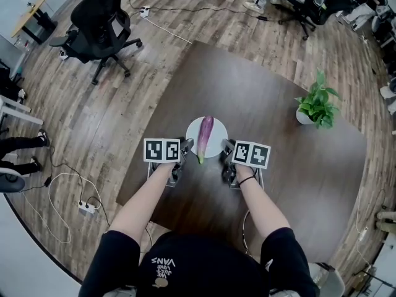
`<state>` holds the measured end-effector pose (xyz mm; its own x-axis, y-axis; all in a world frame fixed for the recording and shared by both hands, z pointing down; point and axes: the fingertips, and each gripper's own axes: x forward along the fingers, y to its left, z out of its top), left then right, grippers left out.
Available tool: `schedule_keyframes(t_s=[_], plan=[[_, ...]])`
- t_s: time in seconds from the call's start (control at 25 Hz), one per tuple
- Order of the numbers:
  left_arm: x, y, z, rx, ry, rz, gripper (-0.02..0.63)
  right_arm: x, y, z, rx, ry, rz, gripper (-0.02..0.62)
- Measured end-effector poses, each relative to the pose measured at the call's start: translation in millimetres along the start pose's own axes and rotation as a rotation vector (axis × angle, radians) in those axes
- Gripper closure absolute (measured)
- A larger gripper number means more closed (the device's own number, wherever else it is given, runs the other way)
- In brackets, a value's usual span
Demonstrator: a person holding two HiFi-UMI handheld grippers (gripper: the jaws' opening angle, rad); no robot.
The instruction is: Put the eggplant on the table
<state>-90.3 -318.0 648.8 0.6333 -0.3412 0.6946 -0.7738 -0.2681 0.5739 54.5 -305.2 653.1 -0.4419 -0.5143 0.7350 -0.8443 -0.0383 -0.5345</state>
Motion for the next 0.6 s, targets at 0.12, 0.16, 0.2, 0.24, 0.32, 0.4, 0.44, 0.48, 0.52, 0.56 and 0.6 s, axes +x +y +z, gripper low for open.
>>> schedule_keyframes(t_s=[0.12,0.16,0.2,0.24,0.32,0.4,0.44,0.48,0.52,0.56,0.6], plan=[[-4,3,-4,0.023,0.009,0.026,0.465,-4,4,2,-0.033,-0.013,0.003,0.480],[-6,3,-5,0.033,0.007,0.030,0.465,-6,7,3,-0.048,-0.019,0.006,0.480],[-8,2,-5,0.043,0.000,0.029,0.465,-7,9,4,-0.063,-0.025,0.009,0.480],[-11,-1,-4,0.052,-0.010,0.023,0.465,-9,12,5,-0.077,-0.031,0.011,0.480],[-15,-9,0,0.074,-0.032,0.000,0.466,-13,16,8,-0.101,-0.044,0.013,0.480],[-20,-19,5,0.103,-0.054,-0.026,0.473,-17,21,10,-0.121,-0.057,0.013,0.480],[-23,-23,7,0.118,-0.068,-0.038,0.488,-20,22,10,-0.130,-0.064,0.010,0.482],[-26,-28,9,0.131,-0.082,-0.047,0.509,-23,23,11,-0.139,-0.074,0.006,0.485],[-30,-31,10,0.146,-0.096,-0.052,0.540,-27,24,12,-0.147,-0.087,0.002,0.503],[-34,-34,12,0.161,-0.112,-0.053,0.566,-31,25,13,-0.156,-0.102,0.001,0.538],[-39,-38,14,0.177,-0.129,-0.052,0.579,-34,27,13,-0.166,-0.117,0.004,0.551]])
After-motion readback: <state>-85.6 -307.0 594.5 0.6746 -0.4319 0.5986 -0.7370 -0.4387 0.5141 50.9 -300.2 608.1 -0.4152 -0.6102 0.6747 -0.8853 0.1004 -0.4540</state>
